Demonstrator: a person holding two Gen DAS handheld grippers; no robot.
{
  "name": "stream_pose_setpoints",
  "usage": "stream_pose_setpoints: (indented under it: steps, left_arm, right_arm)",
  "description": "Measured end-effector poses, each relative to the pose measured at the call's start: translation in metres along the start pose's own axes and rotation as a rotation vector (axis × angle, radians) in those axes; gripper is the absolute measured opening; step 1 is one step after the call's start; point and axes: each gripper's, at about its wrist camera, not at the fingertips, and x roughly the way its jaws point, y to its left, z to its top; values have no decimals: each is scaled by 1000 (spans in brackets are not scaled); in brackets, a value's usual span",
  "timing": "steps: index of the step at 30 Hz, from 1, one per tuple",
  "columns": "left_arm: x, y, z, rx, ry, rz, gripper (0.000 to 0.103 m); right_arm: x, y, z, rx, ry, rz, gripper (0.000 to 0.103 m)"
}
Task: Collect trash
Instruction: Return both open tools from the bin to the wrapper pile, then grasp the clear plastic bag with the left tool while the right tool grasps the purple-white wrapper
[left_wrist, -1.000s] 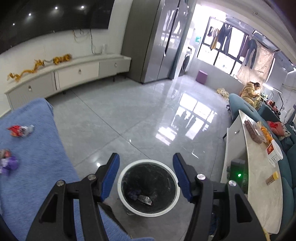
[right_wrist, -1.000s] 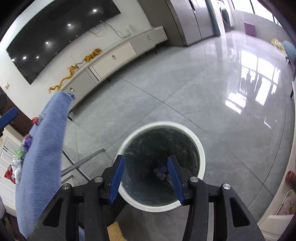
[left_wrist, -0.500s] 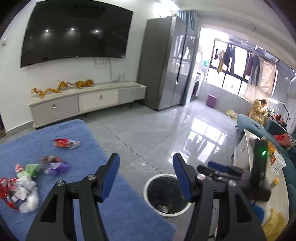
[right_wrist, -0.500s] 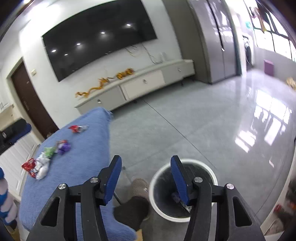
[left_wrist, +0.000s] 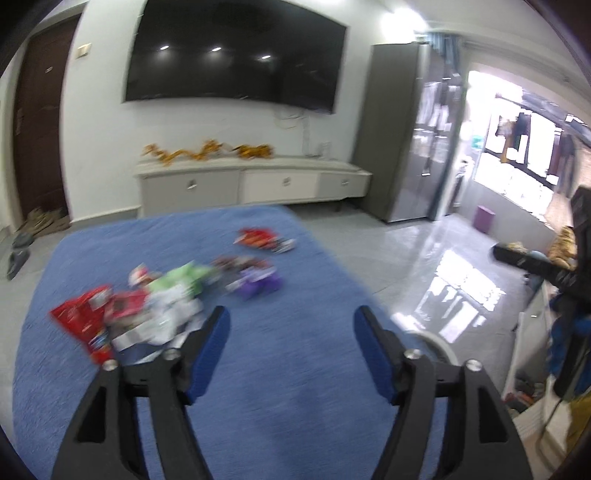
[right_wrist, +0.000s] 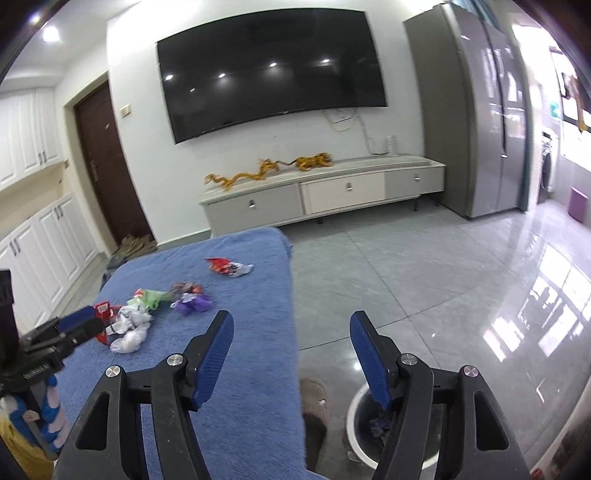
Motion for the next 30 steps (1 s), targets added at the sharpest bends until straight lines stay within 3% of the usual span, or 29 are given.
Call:
stream_pose_setpoints:
  steps: [4, 10, 20, 25, 30]
  left_arm:
    - [15, 56, -24, -72, 64, 62, 73]
    - [47, 98, -42, -122, 153, 104, 73]
    - [95, 89, -34, -70, 223, 54, 73]
    - [108, 94, -36, -100, 255, 6, 73]
    - [111, 99, -36, -136, 254, -19, 70]
  right_arm:
    - [31, 18, 1, -34, 49, 31, 64]
    - [80, 37, 0, -68, 125, 77, 64]
    - [157, 76, 3, -143, 224, 170, 67]
    - [192, 100, 6, -176, 242, 227, 74]
    - [230, 117, 8, -174, 265, 275, 75]
